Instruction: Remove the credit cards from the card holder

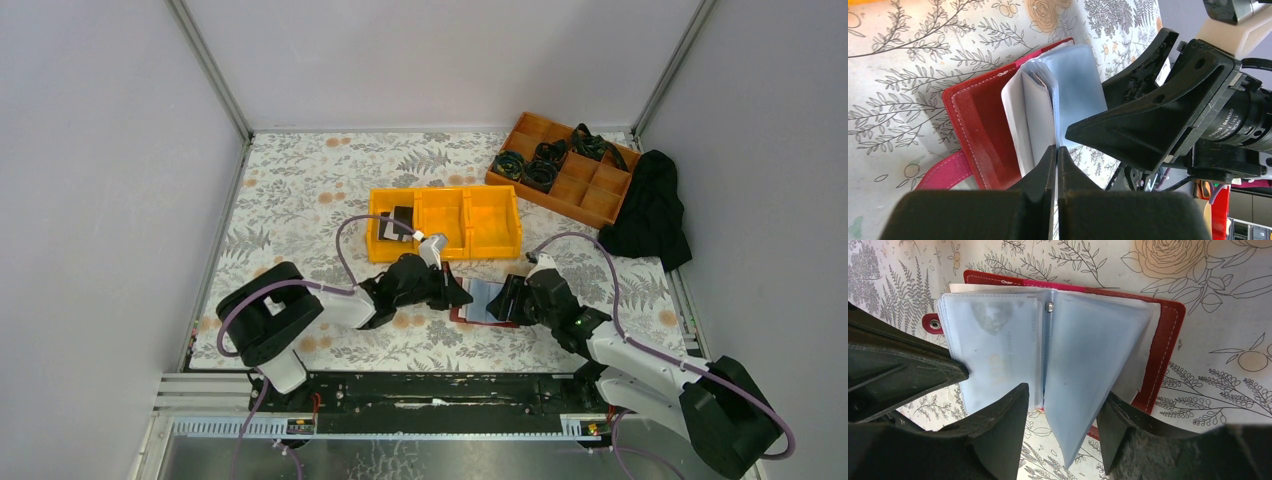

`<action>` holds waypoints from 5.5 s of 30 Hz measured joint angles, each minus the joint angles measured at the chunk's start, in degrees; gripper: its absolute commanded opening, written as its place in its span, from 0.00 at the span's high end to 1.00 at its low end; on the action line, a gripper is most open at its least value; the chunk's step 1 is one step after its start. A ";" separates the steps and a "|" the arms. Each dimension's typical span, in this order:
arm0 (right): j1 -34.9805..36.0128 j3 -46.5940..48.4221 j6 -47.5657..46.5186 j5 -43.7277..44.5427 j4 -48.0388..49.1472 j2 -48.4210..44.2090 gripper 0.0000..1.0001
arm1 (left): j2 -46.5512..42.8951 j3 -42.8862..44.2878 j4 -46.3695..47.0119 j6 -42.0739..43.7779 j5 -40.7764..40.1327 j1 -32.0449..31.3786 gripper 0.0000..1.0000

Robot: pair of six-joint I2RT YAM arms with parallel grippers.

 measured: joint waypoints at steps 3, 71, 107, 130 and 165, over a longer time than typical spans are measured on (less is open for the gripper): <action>0.00 -0.09 0.00 0.02 -0.28 -0.46 0.42 | 0.02 1.14 -1.22 0.35 -0.04 -0.61 1.00; 0.00 2.29 -0.57 4.61 -6.88 -4.26 0.99 | 3.61 4.24 -9.94 4.96 -2.73 -3.21 0.82; -0.11 0.33 1.73 1.53 2.73 3.76 1.00 | 15.32 -1.01 20.02 -5.86 7.26 1.31 0.69; -0.11 0.24 1.75 1.49 2.82 3.72 0.99 | -9.60 -10.36 6.64 -1.53 2.64 11.17 1.00; -0.13 -0.63 1.49 1.53 2.56 2.01 0.98 | 3.98 21.81 -28.72 20.44 12.04 39.23 1.00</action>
